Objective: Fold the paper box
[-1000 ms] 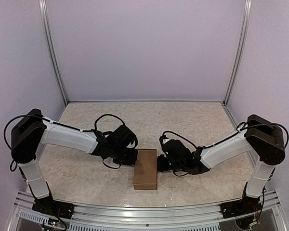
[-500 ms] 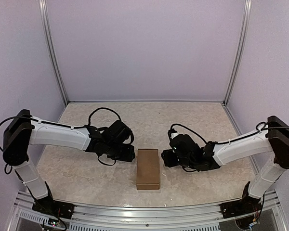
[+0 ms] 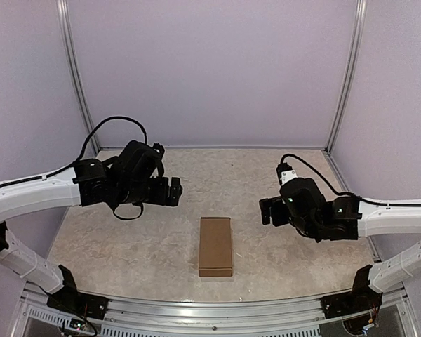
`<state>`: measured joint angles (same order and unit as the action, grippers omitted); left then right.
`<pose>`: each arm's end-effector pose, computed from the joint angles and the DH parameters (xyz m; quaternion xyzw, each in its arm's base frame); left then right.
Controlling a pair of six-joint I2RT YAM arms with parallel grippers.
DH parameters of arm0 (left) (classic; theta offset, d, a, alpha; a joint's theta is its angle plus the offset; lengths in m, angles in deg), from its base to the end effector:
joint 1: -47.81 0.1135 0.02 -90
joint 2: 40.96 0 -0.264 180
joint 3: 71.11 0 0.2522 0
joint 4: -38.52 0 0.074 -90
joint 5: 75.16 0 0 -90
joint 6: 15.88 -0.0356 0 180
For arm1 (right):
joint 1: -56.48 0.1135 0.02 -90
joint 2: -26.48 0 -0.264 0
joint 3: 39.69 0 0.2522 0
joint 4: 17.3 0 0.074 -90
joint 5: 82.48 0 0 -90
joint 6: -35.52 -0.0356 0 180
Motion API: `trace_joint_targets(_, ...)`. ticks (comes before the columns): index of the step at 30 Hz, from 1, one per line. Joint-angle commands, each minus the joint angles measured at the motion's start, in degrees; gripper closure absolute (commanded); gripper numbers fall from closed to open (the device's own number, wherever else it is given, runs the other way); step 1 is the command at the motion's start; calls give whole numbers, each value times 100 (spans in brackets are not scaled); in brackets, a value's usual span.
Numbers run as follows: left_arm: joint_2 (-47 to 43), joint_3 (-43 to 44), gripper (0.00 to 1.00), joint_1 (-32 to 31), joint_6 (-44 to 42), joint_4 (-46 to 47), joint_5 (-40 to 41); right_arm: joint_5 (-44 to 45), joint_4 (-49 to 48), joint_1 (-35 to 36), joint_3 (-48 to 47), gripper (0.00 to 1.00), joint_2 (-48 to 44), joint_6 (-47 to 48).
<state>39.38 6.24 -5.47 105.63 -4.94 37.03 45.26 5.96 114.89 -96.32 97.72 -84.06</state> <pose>0.1909 -0.2334 0.2831 0.1020 0.9084 -0.1135 0.3893 0.1546 0.2099 0.2372 -0.0740 0.8586 0.0798 0.5009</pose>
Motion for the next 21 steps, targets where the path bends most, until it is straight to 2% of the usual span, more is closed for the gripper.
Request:
trace_joint_targets(1,-480,258,1,37,-376,-557,555,1001,570,-39,44,0,-508,46)
trace_joint_targets(9,-1404,282,1,54,-699,-547,768,1377,1573,-36,-432,1,-1065,-366)
trace_joint_targets(14,-2060,208,1,73,-847,-476,996,1434,2638,-38,-1001,0,-1366,-919)
trace_joint_targets(17,-2493,-58,1,64,-1051,-239,1015,1034,3315,-32,-1581,1,-1458,-478)
trace_joint_targets(18,-2748,-162,1,71,-1149,-156,963,909,3338,-38,-1645,0,-1529,-133)
trace_joint_targets(21,-3263,-312,1,73,-1527,-203,796,1021,3260,-40,-1515,0,-1932,-51)
